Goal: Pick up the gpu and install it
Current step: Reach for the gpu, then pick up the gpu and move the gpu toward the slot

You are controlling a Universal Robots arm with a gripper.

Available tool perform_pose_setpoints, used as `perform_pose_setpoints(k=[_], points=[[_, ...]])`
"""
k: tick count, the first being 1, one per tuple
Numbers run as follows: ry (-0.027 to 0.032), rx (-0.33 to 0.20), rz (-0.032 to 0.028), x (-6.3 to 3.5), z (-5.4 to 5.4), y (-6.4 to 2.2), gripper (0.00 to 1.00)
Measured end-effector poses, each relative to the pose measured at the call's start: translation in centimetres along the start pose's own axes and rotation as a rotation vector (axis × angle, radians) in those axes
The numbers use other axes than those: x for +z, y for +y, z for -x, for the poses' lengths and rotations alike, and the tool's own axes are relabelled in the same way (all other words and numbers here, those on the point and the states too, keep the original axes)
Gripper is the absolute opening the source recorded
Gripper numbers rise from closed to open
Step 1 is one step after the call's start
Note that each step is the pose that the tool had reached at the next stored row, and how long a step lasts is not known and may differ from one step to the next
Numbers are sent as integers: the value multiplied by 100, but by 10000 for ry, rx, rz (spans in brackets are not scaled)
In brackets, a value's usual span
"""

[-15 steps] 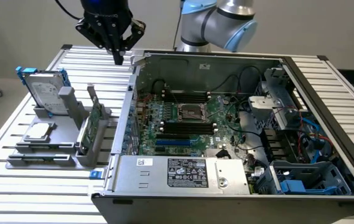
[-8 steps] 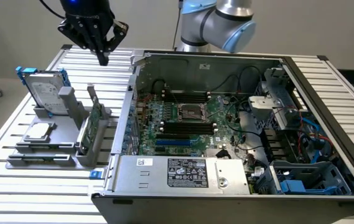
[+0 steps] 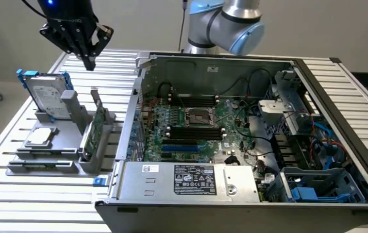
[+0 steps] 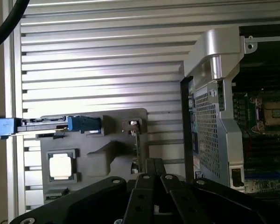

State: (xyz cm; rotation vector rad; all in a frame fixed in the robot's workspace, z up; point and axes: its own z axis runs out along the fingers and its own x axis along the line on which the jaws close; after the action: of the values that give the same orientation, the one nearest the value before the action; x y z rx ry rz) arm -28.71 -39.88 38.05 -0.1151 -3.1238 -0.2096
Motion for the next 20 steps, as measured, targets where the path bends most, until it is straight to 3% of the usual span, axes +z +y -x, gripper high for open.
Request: perform_pose_setpoints(k=[2,3,5,8,9,10,20], points=[[18,0,-54,7,-78,-7,11],[20,-10,-131,9,-106,-9,11],[22,-98,-351,9,-131,-10,11],[27,-329,-737,12,-153,-9,11],[35,-428,-795,14,-158,-6,11],[40,-496,-823,15,-161,1,11],[40,-502,-824,16,-162,2,11]])
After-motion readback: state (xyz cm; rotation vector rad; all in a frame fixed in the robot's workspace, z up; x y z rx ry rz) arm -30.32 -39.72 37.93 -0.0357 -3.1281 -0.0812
